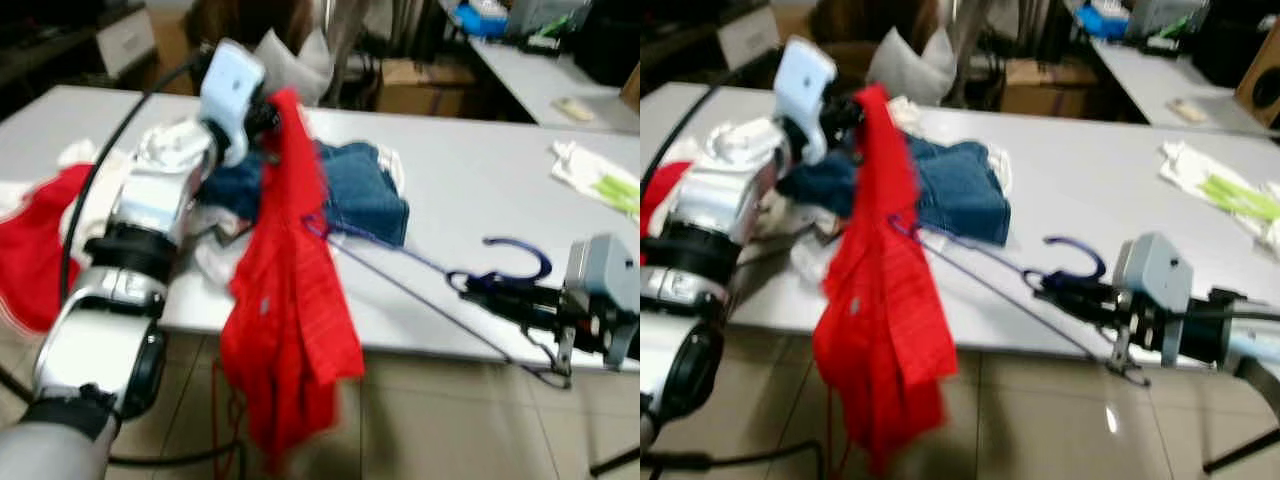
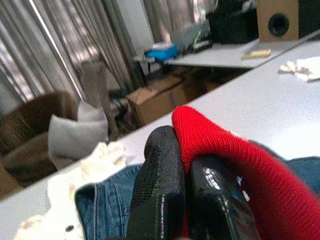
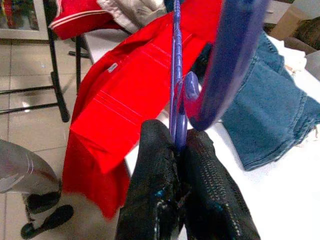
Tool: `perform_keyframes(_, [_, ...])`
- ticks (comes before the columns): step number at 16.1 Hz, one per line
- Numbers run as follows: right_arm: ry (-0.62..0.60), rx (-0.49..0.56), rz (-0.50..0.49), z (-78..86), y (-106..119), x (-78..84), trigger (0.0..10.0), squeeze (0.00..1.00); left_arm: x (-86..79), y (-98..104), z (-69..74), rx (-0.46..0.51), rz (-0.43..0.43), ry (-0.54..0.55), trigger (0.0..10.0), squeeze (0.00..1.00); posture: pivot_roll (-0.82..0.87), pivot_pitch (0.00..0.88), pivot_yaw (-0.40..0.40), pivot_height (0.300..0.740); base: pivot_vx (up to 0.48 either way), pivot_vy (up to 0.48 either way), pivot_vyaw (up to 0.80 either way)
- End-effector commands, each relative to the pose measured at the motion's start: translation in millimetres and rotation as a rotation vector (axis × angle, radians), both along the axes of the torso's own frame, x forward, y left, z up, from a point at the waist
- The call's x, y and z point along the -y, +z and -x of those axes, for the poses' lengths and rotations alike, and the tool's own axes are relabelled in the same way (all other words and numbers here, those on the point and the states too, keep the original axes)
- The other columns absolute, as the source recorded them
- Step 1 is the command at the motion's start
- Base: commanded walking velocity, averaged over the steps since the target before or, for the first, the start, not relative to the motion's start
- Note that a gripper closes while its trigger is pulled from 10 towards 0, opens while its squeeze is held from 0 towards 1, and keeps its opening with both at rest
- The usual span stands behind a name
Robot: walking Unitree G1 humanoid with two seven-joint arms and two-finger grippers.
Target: Hang hanger
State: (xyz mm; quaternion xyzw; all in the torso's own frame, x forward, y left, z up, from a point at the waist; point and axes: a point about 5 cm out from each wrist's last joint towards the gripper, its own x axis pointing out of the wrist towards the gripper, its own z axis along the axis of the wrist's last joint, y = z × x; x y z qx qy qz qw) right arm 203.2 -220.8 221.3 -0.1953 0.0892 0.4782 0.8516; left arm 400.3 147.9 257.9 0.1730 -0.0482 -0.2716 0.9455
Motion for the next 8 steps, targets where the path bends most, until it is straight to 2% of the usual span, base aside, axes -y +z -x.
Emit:
perform_keyframes(1, [-0.007, -0.017, -0.001, 0.7, 1.6, 3.0, 10.0, 0.0, 17.2, 16.6, -0.2, 0.069, -0.012, -0.054, 10.0, 0.0, -0.13, 0.0, -0.006, 0.74, 0.36, 0.0, 0.0])
perform_keyframes(3, [0.029, -0.039, -0.005, -0.1, -2.5, -4.6, 10.0, 0.0, 27.5, 23.7, -1.7, 0.084, 0.022, -0.093, 10.0, 0.0, -0.14, 0.0, -0.007, 0.74, 0.339, 0.0, 0.0])
perform_keyframes(4, [0.029, -0.044, -0.001, -4.2, -6.5, -9.0, 10.0, 0.0, 29.1, 32.4, -1.3, 0.095, 0.069, -0.108, 10.0, 0.0, -0.14, 0.0, -0.006, 0.74, 0.266, 0.0, 0.0])
perform_keyframes(6, [0.042, -0.053, 0.021, -14.1, -17.3, -19.1, 10.0, 0.0, 28.8, 54.9, 6.0, 0.117, 0.15, -0.168, 10.0, 0.0, -0.13, 0.0, -0.015, 0.74, 0.0, 0.0, 0.0])
perform_keyframes(8, [0.024, -0.035, 0.056, -25.7, -24.4, -23.0, 10.0, 0.0, 28.6, 69.7, 17.4, 0.124, 0.184, -0.254, 10.0, 0.0, -0.12, 0.0, -0.023, 0.74, 0.0, 0.0, 0.0])
